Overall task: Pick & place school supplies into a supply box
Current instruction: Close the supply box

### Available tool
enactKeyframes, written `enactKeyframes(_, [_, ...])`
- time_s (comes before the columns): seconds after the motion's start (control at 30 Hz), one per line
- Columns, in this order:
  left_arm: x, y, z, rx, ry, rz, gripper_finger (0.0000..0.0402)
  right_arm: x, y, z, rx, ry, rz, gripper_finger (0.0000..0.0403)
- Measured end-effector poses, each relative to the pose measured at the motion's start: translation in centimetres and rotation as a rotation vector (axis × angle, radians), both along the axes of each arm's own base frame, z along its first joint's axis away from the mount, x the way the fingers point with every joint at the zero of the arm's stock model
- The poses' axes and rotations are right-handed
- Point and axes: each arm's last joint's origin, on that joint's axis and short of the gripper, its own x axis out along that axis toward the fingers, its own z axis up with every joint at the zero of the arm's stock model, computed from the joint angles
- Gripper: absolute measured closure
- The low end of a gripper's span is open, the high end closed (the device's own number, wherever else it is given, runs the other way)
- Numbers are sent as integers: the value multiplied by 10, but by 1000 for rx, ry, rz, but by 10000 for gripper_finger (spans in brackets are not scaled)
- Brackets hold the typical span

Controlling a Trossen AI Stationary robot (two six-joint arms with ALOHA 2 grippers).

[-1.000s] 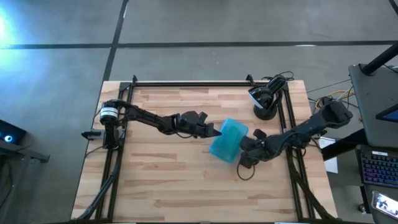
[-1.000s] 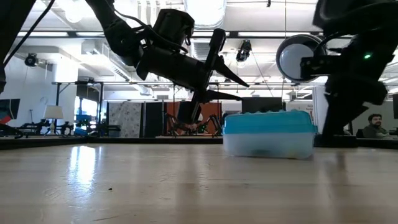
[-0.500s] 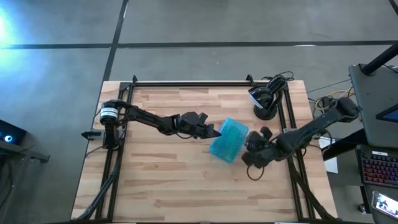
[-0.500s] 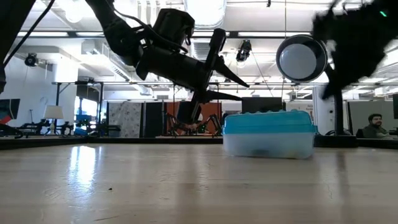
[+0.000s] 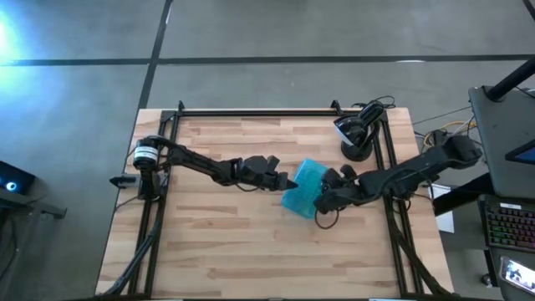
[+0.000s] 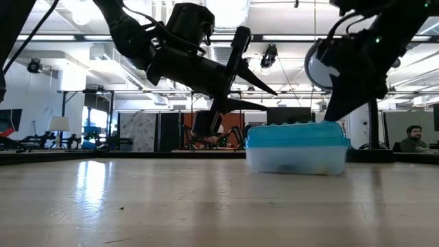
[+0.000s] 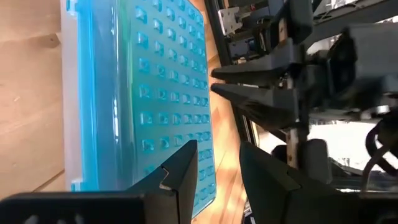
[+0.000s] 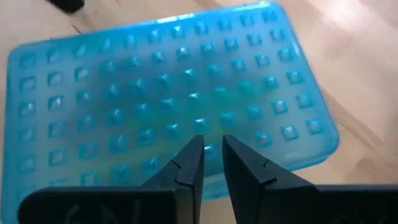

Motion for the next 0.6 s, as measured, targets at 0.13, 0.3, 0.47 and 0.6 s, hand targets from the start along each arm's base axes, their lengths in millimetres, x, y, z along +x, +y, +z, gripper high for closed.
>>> enactKeyframes(0.13, [0,0,0,-2,0,1,298,3,2,-7,23,36,20,351])
enactKeyframes(0.3, [2,0,3,-2,-9,1,298,4,4,-6,8,36,29,351])
enactKeyframes(0.47, [6,1,10,1,-32,1,298,-7,12,36,-76,-72,45,351])
enactKeyframes(0.6, [10,1,18,28,-62,-5,298,-30,17,32,-27,8,37,351])
